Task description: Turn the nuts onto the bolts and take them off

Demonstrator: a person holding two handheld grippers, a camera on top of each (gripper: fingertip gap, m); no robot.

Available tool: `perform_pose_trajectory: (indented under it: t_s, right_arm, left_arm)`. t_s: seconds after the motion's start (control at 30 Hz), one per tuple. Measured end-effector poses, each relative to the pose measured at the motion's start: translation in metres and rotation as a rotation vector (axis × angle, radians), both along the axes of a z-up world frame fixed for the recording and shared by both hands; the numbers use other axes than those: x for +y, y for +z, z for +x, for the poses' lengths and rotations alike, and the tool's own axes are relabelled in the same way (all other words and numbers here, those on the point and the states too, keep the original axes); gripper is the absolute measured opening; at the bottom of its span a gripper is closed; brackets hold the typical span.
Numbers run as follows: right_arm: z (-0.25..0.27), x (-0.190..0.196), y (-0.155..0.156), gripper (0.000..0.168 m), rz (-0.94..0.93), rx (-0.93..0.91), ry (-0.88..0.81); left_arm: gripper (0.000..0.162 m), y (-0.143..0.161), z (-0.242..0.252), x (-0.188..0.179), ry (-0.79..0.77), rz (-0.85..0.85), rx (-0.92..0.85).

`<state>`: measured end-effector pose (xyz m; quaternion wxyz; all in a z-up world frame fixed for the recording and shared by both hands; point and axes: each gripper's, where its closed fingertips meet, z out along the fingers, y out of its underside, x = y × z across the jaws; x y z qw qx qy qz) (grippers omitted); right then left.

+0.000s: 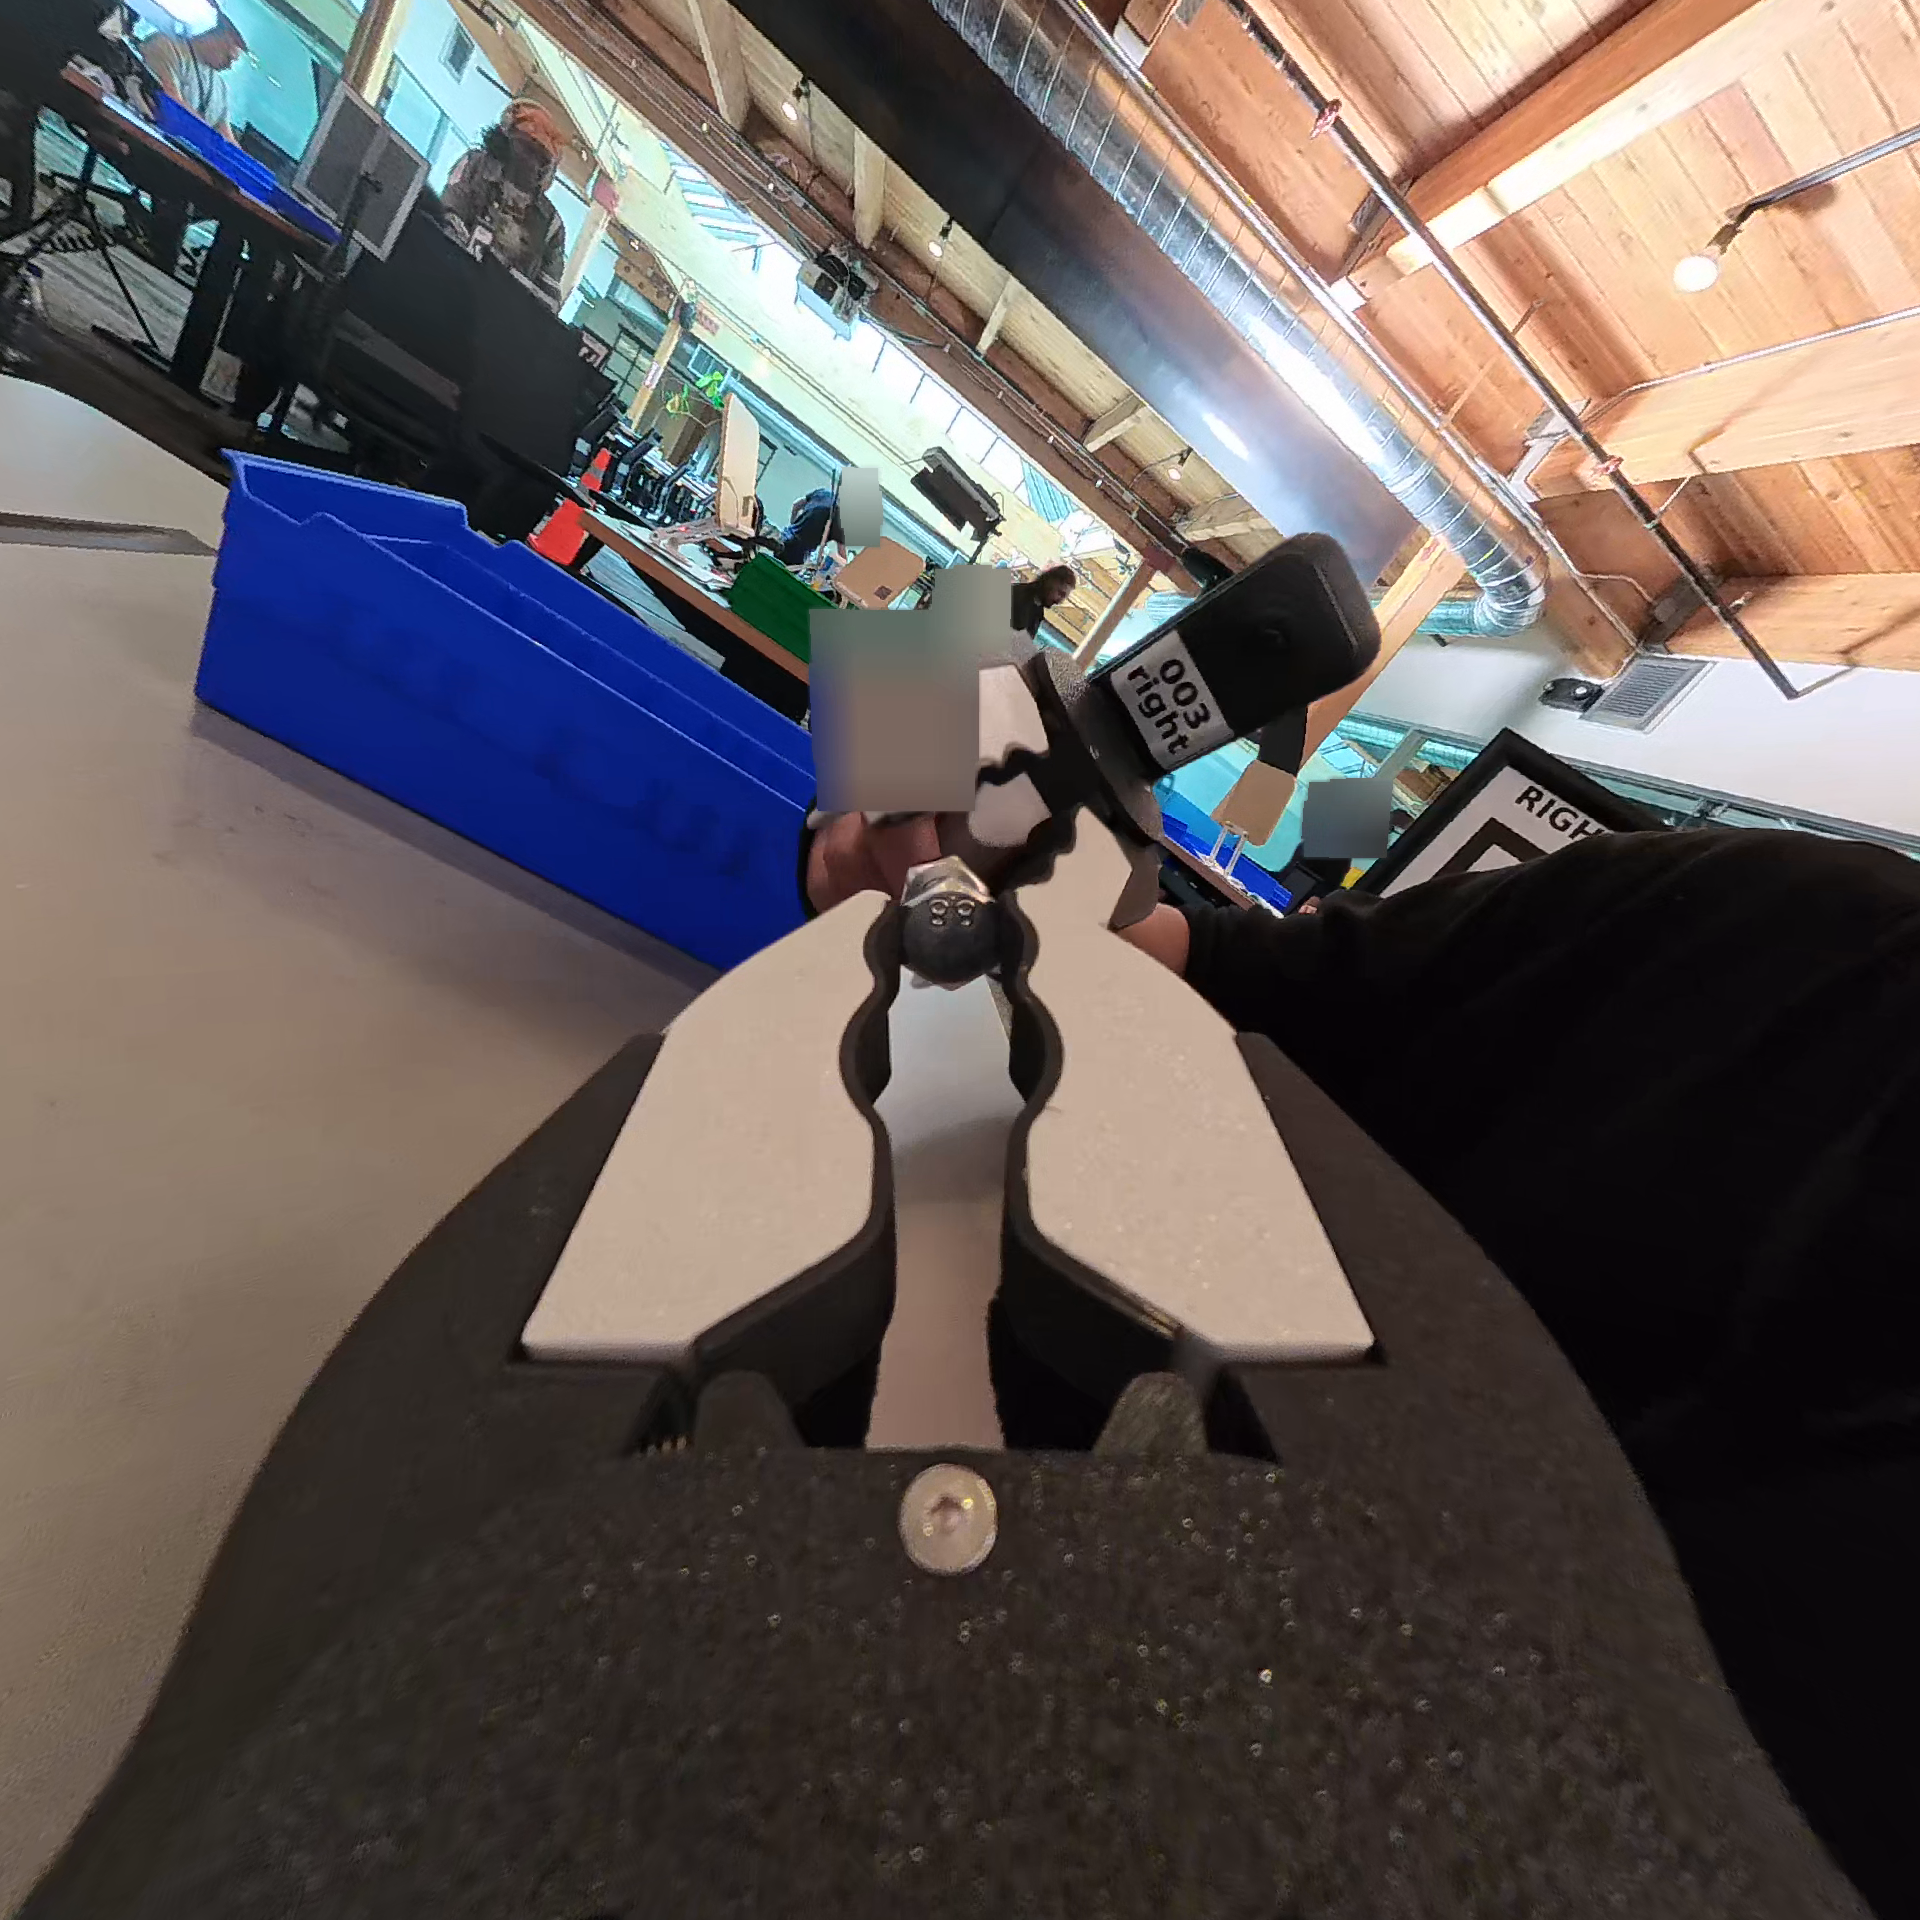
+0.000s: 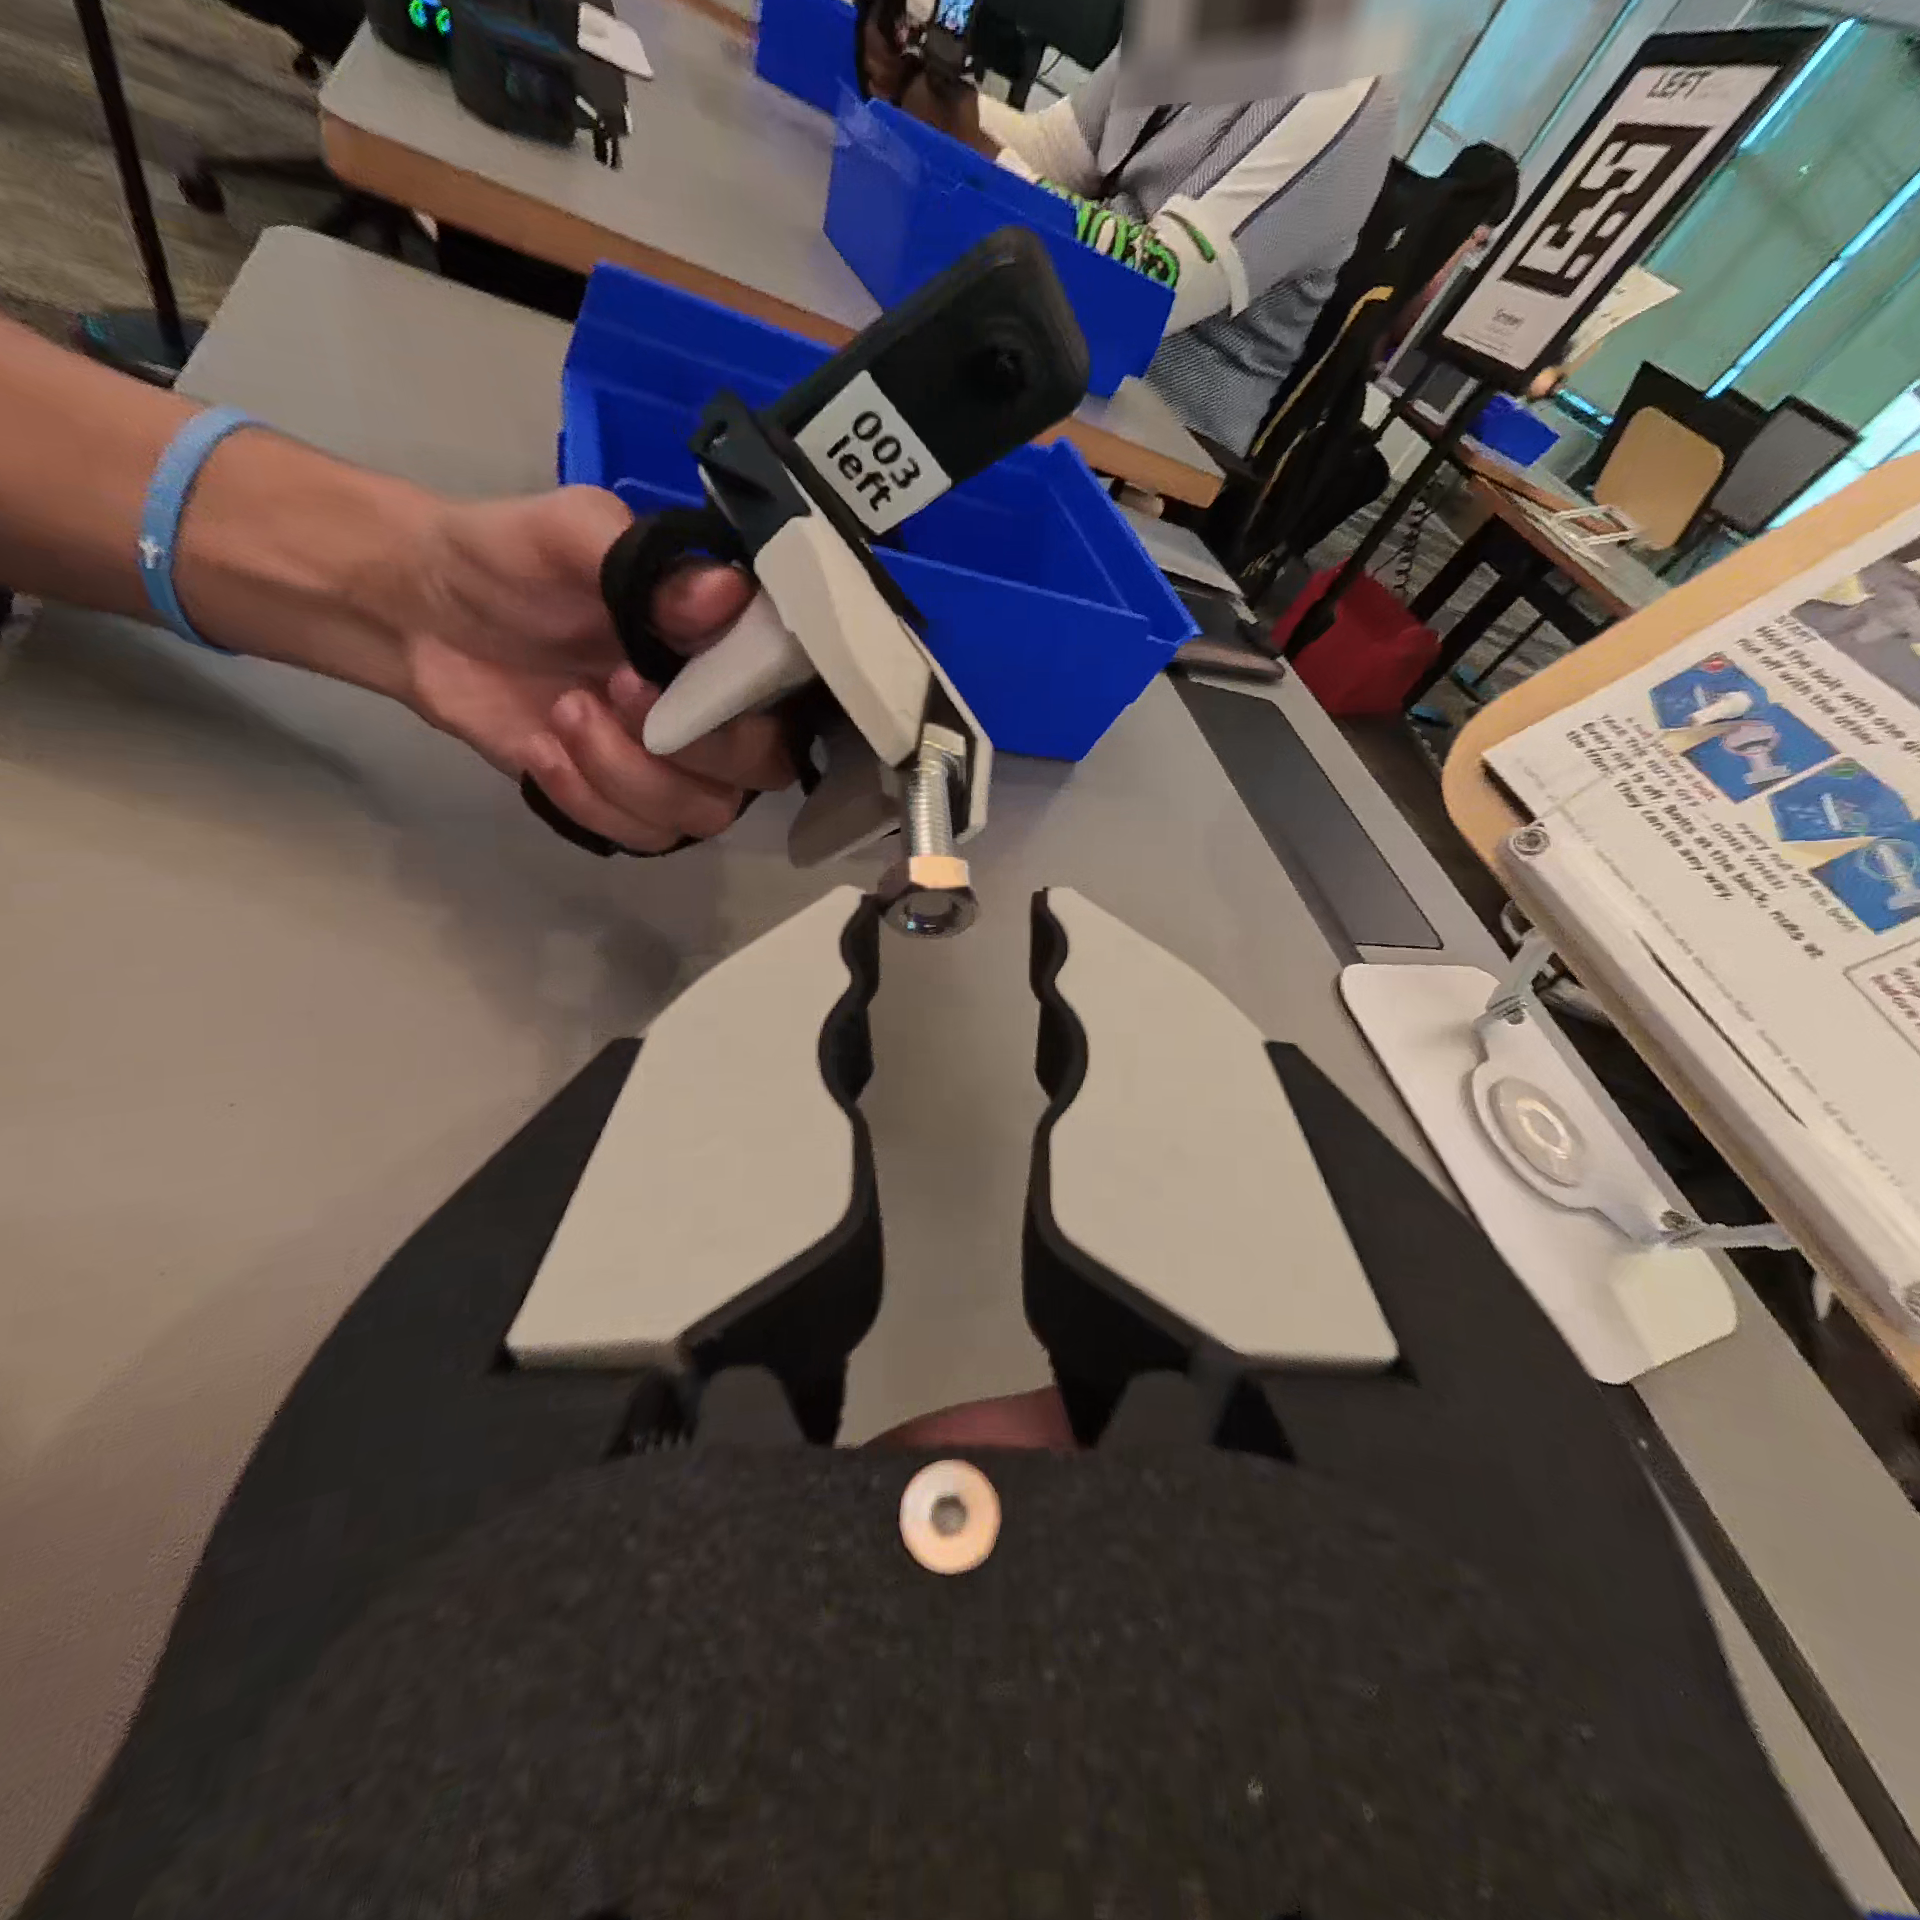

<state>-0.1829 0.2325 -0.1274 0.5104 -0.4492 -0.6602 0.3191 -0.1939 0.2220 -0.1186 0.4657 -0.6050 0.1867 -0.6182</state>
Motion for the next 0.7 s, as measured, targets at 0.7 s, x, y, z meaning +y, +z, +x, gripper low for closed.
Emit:
perform_pose_trajectory:
  t_s: [0.7]
  right_arm:
    - [-0.006, -0.007, -0.015, 0.061, -0.657, 0.001, 0.039]
  left_arm:
    - [0.017, 0.004, -0.007, 0.002, 0.037, 0.025, 0.013]
